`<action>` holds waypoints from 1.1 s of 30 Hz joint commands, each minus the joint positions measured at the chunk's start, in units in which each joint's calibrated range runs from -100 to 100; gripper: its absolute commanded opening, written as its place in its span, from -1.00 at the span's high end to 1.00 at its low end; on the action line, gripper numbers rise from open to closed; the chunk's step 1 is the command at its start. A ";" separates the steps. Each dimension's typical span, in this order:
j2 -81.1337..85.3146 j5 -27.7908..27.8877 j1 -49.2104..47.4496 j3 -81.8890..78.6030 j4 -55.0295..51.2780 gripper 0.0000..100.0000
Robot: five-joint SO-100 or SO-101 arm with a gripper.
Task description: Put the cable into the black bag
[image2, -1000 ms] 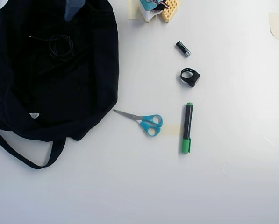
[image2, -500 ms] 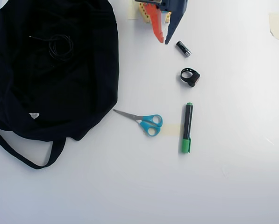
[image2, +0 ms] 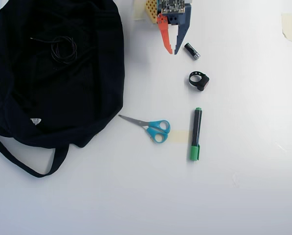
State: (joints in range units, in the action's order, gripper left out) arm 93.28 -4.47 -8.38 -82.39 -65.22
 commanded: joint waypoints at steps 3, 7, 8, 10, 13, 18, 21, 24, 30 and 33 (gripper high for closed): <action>5.89 0.48 -1.27 -10.51 0.79 0.95; 5.81 0.33 -1.05 -17.07 -0.24 0.95; 5.98 0.27 -1.27 -16.89 -2.74 0.95; 6.23 0.27 -0.90 -16.89 -7.22 0.95; 6.23 0.12 0.67 -16.89 -7.39 0.95; 6.14 0.43 1.72 -16.89 -7.39 0.95; 6.14 0.38 1.79 -16.89 -7.39 0.95; 6.06 0.43 1.79 -16.89 -7.39 0.95; 6.06 0.43 1.79 -16.89 -7.39 0.95; 6.06 0.43 1.79 -16.89 -7.39 0.95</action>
State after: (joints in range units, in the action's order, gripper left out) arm 98.75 -4.22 -6.61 -97.96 -70.55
